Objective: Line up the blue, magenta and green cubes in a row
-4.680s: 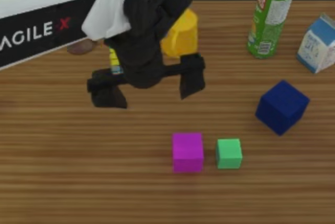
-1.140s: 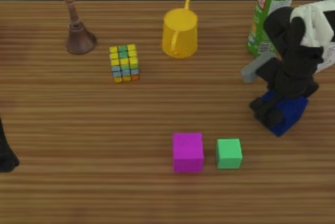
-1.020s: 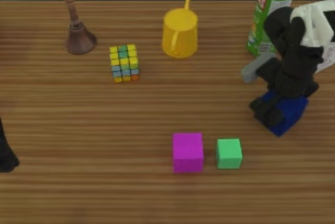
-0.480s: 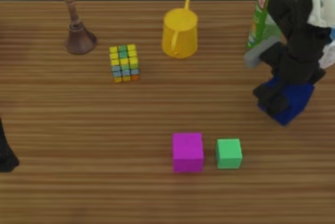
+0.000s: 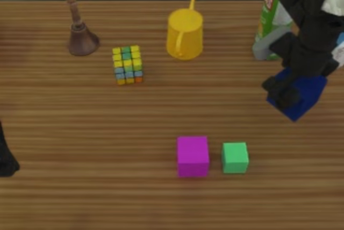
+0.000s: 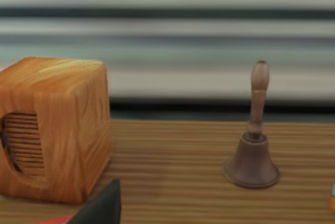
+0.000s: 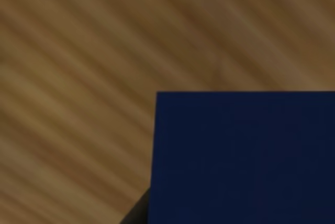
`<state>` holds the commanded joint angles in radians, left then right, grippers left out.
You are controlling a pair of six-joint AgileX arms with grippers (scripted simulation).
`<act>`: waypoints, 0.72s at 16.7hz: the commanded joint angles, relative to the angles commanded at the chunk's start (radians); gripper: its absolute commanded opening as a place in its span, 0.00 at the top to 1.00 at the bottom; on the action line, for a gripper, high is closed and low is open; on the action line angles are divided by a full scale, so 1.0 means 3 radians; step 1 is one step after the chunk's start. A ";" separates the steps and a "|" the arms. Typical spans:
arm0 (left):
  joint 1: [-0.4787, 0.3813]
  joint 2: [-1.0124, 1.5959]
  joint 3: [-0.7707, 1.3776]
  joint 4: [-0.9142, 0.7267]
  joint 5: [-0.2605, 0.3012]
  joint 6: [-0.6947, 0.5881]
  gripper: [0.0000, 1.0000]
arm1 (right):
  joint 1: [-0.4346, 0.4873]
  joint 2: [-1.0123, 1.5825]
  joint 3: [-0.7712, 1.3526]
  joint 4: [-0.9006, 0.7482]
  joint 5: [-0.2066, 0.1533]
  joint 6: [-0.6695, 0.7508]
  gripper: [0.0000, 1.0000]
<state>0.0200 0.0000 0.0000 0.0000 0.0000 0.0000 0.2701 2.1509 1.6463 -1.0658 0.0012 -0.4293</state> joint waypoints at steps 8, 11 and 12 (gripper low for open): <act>0.0000 0.0000 0.0000 0.0000 0.0000 0.0000 0.00 | 0.0631 0.0524 0.0914 -0.0442 0.0011 0.1228 1.00; 0.0000 0.0000 0.0000 0.0000 0.0000 0.0000 0.00 | 0.1029 0.0824 0.1435 -0.0720 0.0013 0.2113 1.00; 0.0000 0.0000 0.0000 0.0000 0.0000 0.0000 0.00 | 0.1168 0.0924 0.1612 -0.0815 0.0013 0.2431 1.00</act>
<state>0.0200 0.0000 0.0000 0.0000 0.0000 0.0000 0.6206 2.4280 2.1299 -1.3103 0.0050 0.2999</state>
